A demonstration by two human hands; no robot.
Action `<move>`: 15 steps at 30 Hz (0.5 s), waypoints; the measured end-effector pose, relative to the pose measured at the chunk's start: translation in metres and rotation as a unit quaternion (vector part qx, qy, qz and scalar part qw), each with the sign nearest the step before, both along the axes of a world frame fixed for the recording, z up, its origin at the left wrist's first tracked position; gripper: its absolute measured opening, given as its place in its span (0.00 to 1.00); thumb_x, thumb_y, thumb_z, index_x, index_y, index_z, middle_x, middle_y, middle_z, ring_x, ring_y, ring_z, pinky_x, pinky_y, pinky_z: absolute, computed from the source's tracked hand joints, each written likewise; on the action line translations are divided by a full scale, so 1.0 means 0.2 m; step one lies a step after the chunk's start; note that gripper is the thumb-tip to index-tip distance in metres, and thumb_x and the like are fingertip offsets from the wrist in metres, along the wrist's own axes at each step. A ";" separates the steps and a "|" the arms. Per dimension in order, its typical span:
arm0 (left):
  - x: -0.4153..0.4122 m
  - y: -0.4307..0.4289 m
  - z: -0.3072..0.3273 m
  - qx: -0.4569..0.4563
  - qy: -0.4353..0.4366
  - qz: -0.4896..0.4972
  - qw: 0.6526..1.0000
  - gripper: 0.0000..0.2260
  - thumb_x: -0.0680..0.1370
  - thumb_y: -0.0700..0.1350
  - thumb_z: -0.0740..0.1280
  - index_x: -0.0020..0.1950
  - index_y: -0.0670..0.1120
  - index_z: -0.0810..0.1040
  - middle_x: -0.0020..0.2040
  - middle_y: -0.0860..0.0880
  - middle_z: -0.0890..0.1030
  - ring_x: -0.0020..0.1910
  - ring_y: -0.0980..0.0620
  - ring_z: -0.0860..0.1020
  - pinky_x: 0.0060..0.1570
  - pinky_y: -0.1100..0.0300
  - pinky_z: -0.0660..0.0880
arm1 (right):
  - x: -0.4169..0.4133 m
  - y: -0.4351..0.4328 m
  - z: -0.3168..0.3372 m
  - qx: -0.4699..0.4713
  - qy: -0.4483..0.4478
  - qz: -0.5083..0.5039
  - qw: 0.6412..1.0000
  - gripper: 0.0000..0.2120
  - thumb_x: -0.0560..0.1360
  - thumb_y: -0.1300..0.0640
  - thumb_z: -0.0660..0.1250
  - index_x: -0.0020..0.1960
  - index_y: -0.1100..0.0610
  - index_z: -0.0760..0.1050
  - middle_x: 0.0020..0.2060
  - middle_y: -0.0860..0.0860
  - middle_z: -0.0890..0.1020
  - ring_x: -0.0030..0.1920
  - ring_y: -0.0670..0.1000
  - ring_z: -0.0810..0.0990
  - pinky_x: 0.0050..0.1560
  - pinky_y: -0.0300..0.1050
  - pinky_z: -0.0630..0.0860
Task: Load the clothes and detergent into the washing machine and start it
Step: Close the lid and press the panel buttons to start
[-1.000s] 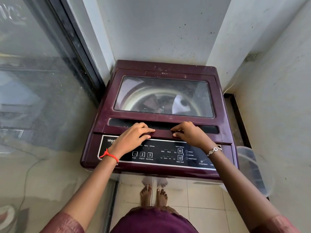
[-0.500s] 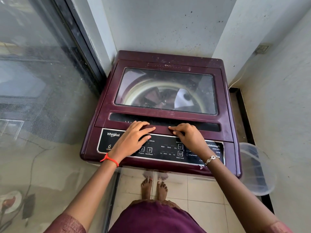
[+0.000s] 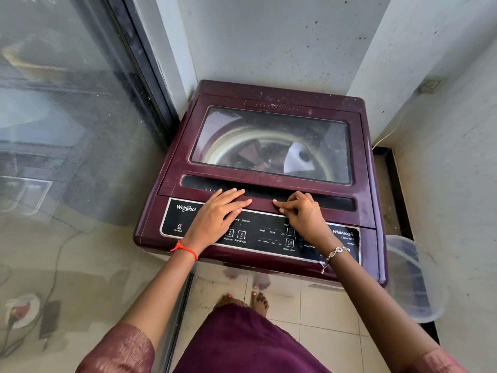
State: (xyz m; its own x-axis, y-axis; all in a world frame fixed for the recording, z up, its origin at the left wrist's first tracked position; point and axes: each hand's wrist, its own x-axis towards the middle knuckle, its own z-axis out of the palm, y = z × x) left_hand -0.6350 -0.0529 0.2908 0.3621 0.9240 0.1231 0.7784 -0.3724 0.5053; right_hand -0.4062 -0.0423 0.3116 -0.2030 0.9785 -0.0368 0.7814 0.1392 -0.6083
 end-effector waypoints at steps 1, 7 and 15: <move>0.00 0.00 0.00 0.000 0.001 -0.001 1.000 0.15 0.80 0.42 0.61 0.66 0.51 0.74 0.69 0.49 0.71 0.71 0.52 0.66 0.73 0.57 0.54 | -0.01 -0.01 0.00 0.001 -0.006 -0.002 1.000 0.12 0.76 0.60 0.65 0.58 0.52 0.79 0.44 0.51 0.74 0.46 0.50 0.66 0.51 0.42 0.61; -0.07 0.03 0.05 -0.027 0.029 -0.051 0.998 0.17 0.81 0.43 0.58 0.71 0.49 0.67 0.73 0.52 0.65 0.73 0.58 0.59 0.75 0.57 0.53 | -0.04 -0.07 0.01 0.030 -0.052 -0.011 0.998 0.14 0.78 0.60 0.61 0.61 0.51 0.77 0.48 0.53 0.77 0.52 0.54 0.72 0.59 0.47 0.60; -0.29 -0.04 -0.01 0.005 0.160 -0.019 0.987 0.23 0.79 0.55 0.45 0.75 0.55 0.55 0.75 0.58 0.54 0.75 0.58 0.51 0.74 0.45 0.49 | -0.14 -0.18 -0.01 0.128 -0.062 -0.066 0.988 0.13 0.74 0.59 0.67 0.58 0.57 0.78 0.56 0.59 0.77 0.59 0.60 0.74 0.60 0.58 0.69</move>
